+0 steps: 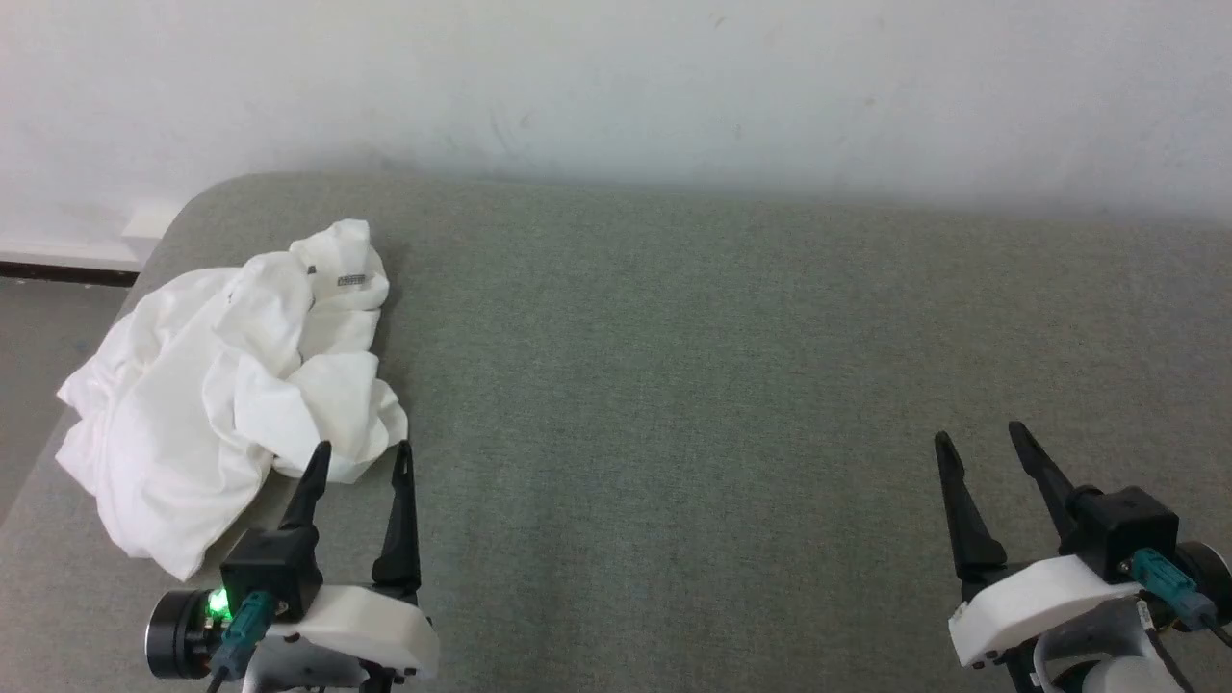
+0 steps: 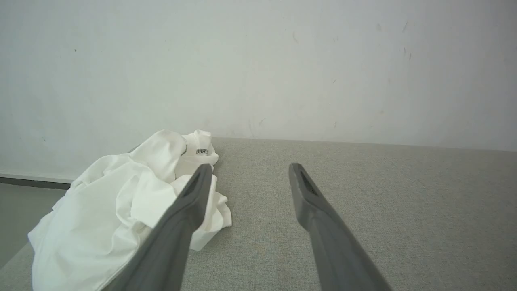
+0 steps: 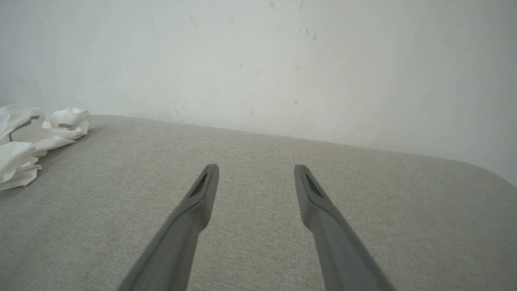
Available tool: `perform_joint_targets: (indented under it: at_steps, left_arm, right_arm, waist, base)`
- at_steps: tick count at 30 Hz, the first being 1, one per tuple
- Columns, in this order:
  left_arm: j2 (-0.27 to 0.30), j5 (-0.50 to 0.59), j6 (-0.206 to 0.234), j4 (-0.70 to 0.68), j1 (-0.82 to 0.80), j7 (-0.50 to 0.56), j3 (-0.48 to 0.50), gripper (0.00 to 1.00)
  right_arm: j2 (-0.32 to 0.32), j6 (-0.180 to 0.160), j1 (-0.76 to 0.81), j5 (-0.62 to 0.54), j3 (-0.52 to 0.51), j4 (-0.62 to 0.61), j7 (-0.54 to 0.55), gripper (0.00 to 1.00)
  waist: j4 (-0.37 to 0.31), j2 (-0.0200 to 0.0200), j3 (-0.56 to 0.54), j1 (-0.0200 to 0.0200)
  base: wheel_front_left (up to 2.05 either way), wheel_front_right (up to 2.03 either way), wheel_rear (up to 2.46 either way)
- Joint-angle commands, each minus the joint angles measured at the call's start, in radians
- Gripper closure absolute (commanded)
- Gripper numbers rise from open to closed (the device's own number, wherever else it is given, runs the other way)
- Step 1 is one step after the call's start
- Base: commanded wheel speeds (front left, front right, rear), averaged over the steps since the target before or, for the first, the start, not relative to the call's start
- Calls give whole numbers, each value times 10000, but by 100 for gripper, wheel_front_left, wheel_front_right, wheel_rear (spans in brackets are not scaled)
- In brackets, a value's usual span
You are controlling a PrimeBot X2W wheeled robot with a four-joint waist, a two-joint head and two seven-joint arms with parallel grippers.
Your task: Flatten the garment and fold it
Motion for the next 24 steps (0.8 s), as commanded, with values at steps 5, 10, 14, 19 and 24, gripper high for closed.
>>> perform_joint_targets:
  at_steps: [5,10,14,19,24]
  left_arm:
    - [-12,-142,19,-45,203,-178,44,0]
    - [-13,-199,32,-51,291,-282,41,0]
    - [-14,-234,49,-72,362,-366,20,0]
    - [-15,-287,33,-53,461,-470,28,0]
    - [-17,-338,8,-38,557,-575,45,0]
  right_arm:
    - [13,-9,-83,107,91,143,-178,0]
    - [15,-10,-81,134,253,290,-283,0]
    - [16,-11,-70,159,370,417,-366,0]
    - [17,-12,-47,191,519,577,-470,0]
    - [18,-12,-5,245,618,712,-574,0]
  waist:
    - [491,0,-28,0]
    - [874,0,-106,0]
    - [1181,0,-162,0]
    - [1567,0,-226,0]
    - [1976,0,-279,0]
  base:
    - [0,0,0]
    - [0,0,0]
    - [0,0,0]
    - [0,0,0]
    - [0,0,0]
